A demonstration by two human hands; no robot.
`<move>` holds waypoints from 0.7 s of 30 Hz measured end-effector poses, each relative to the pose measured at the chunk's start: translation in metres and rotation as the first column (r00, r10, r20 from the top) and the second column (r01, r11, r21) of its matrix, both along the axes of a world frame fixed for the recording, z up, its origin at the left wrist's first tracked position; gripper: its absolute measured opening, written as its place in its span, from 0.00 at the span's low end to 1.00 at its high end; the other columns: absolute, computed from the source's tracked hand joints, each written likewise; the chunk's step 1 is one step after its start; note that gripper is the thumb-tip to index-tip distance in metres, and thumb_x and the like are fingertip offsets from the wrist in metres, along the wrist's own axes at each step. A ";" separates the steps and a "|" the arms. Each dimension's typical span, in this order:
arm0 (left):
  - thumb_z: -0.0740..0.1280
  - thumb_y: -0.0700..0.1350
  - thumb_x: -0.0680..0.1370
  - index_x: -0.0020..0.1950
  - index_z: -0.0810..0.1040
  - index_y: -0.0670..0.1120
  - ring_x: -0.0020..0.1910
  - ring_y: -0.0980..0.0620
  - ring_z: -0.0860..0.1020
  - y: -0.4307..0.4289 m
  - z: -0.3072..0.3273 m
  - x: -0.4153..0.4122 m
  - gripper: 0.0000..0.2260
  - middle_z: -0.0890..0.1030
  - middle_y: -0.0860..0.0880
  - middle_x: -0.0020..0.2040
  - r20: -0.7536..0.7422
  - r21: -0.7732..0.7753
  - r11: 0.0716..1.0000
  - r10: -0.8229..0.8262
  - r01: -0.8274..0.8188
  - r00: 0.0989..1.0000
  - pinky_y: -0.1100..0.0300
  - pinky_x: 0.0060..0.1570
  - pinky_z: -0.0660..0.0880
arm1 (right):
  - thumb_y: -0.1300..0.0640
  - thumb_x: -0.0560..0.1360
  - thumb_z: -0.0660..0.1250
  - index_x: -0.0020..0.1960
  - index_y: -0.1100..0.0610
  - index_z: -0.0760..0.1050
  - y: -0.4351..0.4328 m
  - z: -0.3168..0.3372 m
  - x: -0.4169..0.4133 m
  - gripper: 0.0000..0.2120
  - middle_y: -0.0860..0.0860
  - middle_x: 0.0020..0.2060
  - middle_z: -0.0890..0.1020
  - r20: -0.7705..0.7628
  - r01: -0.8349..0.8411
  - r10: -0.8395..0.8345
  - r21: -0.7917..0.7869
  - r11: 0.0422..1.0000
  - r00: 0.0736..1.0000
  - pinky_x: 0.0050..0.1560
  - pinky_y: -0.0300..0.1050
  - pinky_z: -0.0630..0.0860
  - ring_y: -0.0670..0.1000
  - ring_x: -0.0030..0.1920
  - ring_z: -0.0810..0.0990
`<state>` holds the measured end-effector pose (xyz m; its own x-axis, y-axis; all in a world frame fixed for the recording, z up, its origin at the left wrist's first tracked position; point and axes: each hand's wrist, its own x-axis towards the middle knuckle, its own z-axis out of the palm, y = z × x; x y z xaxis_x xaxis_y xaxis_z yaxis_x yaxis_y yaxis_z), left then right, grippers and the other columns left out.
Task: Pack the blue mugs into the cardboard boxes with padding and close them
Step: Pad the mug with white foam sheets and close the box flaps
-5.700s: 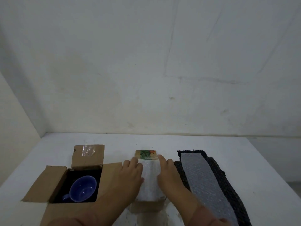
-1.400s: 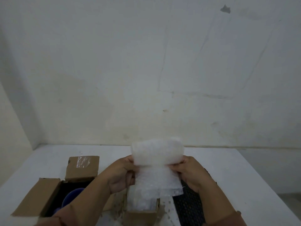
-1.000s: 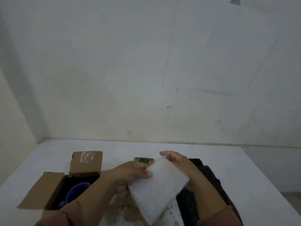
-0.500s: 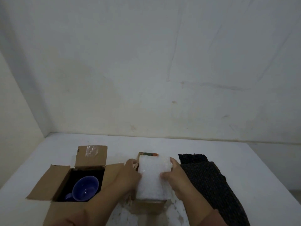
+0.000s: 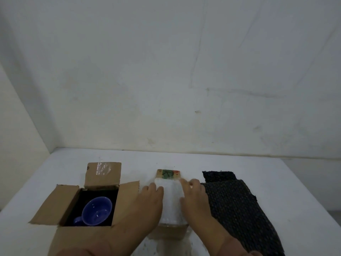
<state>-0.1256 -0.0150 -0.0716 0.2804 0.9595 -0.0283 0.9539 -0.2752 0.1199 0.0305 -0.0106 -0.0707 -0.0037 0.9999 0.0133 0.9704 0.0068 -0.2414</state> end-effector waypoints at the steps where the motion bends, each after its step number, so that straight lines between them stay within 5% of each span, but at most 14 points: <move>1: 0.65 0.44 0.74 0.66 0.64 0.47 0.59 0.46 0.68 0.000 0.000 -0.002 0.21 0.68 0.44 0.64 -0.049 0.036 0.999 -0.028 0.029 0.998 0.54 0.57 0.69 | 0.58 0.76 0.57 0.69 0.49 0.62 -0.001 -0.001 0.003 0.22 0.53 0.70 0.63 0.091 -0.085 0.082 0.040 0.996 0.992 0.61 0.47 0.65 0.55 0.65 0.65; 4: 0.57 0.45 0.77 0.71 0.63 0.44 0.71 0.41 0.59 0.003 -0.001 -0.009 0.22 0.58 0.42 0.75 -0.101 0.064 0.989 -0.129 0.136 0.986 0.48 0.68 0.61 | 0.52 0.79 0.53 0.66 0.52 0.70 -0.001 -0.001 0.010 0.17 0.51 0.74 0.60 0.151 -0.324 0.323 -0.024 0.946 0.934 0.70 0.49 0.51 0.49 0.74 0.55; 8: 0.55 0.61 0.77 0.76 0.51 0.43 0.77 0.46 0.46 0.014 -0.004 -0.018 0.34 0.47 0.44 0.78 -0.111 -0.154 0.967 -0.223 0.205 0.968 0.50 0.73 0.46 | 0.43 0.77 0.56 0.73 0.54 0.59 0.003 0.005 0.018 0.28 0.52 0.76 0.54 0.136 -0.374 0.424 -0.288 0.882 0.895 0.72 0.57 0.42 0.50 0.75 0.51; 15: 0.67 0.63 0.69 0.72 0.60 0.42 0.72 0.43 0.59 0.030 -0.005 -0.017 0.39 0.65 0.41 0.72 -0.263 -0.097 0.924 -0.383 0.371 0.886 0.45 0.72 0.42 | 0.41 0.71 0.65 0.74 0.56 0.53 0.014 0.014 0.017 0.39 0.56 0.76 0.52 0.282 -0.409 0.547 -0.423 0.808 0.788 0.71 0.66 0.39 0.55 0.76 0.48; 21: 0.68 0.52 0.72 0.75 0.52 0.43 0.71 0.37 0.60 0.028 -0.011 -0.001 0.38 0.67 0.37 0.70 -0.372 -0.073 0.924 -0.375 0.376 0.849 0.40 0.71 0.38 | 0.49 0.73 0.64 0.72 0.59 0.58 0.020 0.012 0.005 0.32 0.60 0.66 0.67 0.389 -0.490 0.594 -0.340 0.803 0.704 0.72 0.62 0.47 0.60 0.69 0.63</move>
